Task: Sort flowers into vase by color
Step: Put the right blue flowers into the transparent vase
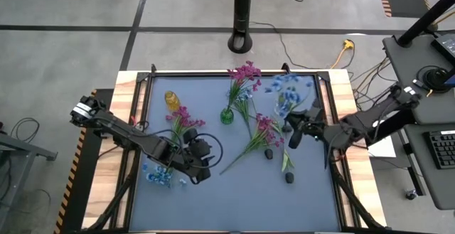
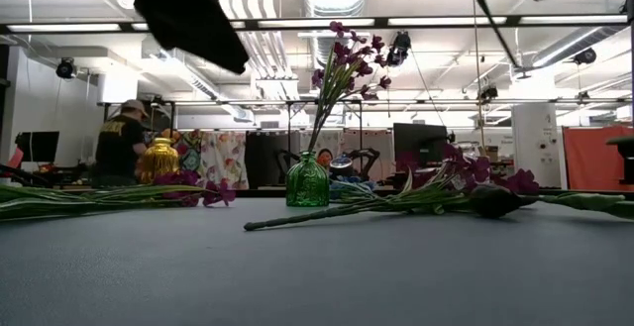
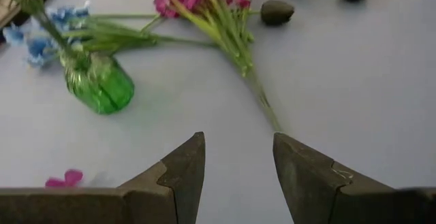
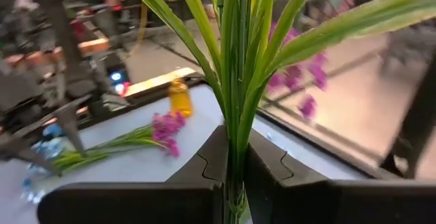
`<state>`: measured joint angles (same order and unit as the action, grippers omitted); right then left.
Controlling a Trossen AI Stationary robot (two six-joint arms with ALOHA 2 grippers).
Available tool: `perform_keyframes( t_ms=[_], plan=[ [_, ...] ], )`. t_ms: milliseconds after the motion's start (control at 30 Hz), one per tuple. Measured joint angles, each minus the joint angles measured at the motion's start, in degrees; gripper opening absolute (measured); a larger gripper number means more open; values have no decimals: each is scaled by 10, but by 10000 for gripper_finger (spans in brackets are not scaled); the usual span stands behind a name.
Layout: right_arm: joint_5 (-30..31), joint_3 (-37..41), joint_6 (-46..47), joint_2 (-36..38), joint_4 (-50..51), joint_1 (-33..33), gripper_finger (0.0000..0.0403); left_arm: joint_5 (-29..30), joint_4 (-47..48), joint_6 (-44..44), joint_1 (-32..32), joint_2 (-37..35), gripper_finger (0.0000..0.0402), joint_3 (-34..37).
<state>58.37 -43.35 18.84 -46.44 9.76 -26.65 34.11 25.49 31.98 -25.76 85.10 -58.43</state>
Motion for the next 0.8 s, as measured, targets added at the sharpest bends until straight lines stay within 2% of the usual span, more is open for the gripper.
perform_keyframes(
  t_ms=[100, 233, 500, 667, 800],
  plan=[
    [-79, 0, -84, -8, -58, 39, 22, 0, -1, -33, 0, 0, 157, -14],
    [-192, 8, -143, -4, -107, 111, 22, 0, -3, -58, 0, 0, 157, -28],
    [-424, 67, -202, 19, -201, 294, 22, 19, 0, -73, 0, 0, 157, -28],
    [-498, 109, -219, 34, -266, 398, 22, 20, 6, -77, 4, 0, 157, -28],
    [-509, 147, -220, 49, -306, 458, 22, 25, 14, -64, 12, 0, 157, -28]
  ],
)
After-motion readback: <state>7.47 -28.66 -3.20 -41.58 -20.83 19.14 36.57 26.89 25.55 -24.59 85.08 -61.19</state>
